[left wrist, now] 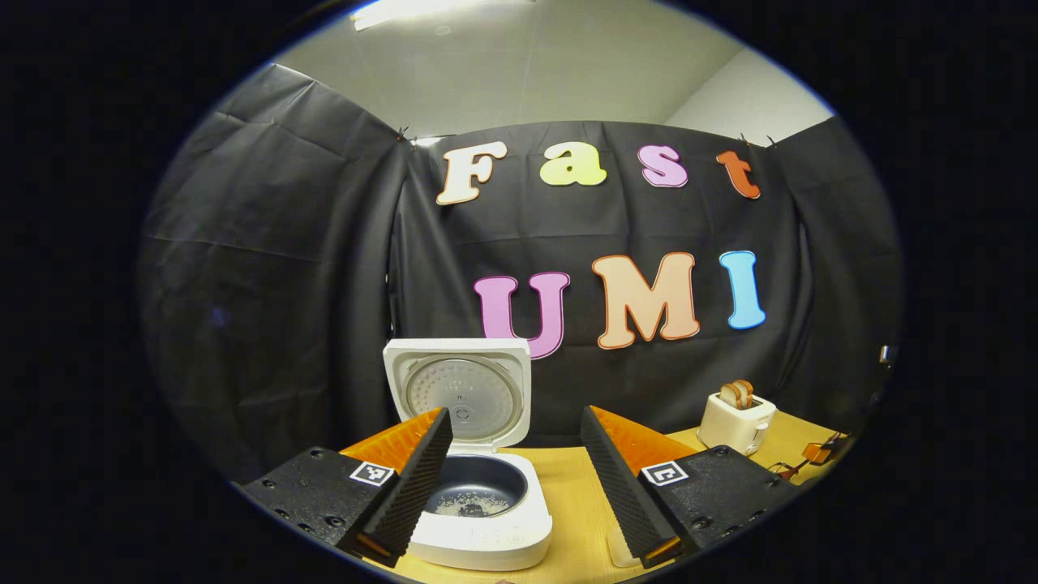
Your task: Close the left gripper, press the button to open the rice cooker; take a wooden spoon from the chopstick holder with the right hand, scoop a spoonful of rice and pour it into the rice cooker, then put the wooden spoon back into the chopstick holder.
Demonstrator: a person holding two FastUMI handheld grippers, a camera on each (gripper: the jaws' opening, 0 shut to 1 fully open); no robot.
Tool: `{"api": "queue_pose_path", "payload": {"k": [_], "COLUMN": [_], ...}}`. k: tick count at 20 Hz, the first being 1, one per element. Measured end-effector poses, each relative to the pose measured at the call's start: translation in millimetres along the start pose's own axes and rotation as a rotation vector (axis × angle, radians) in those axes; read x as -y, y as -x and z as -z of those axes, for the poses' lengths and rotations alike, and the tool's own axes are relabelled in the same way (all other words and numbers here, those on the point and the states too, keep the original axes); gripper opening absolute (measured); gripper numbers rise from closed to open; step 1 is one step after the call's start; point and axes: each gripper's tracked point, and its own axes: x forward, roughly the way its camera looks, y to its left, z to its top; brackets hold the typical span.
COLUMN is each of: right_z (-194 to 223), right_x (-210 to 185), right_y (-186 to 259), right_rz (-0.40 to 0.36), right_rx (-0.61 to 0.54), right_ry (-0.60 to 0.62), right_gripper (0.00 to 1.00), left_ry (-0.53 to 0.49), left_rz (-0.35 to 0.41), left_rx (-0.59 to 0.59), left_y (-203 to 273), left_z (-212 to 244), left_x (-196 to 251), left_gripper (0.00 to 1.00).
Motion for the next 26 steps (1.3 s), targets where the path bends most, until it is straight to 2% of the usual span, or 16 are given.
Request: {"api": "queue_pose_path", "payload": {"k": [3,10,11,16,19,22,26], "right_z": [11,6,9,-2,-15,-36,-70], "right_x": [-3,-10,-16,-40,-50,-51,-63], "right_y": [-5,-17,-30,-27,-24,-21,-5], "right_rz": [-0.012,-0.029,-0.046,-0.106,-0.149,-0.136,-0.159], "right_rx": [-0.022,-0.007,-0.011,0.012,0.034,0.058,0.112], "right_ry": [-0.004,-0.008,-0.006,0.052,0.048,0.056,0.048], "right_gripper": [0.96,0.43,0.34,0.12,0.12,0.12,0.12], "left_ry": [-0.007,-0.012,-0.013,-0.014,-0.015,-0.006,0.010], "left_rz": [-0.012,-0.036,-0.039,-0.047,-0.054,-0.060,-0.056], "left_rx": [0.005,-0.002,-0.001,0.002,0.003,0.006,0.009], "left_y": [2,7,8,9,9,10,8], "left_z": [-3,-2,-1,-3,-3,-4,-3], "left_x": [-4,-11,-12,-15,-17,-20,-20], "left_gripper": [0.94,0.94,0.94,0.94,0.94,0.94,0.94]}}
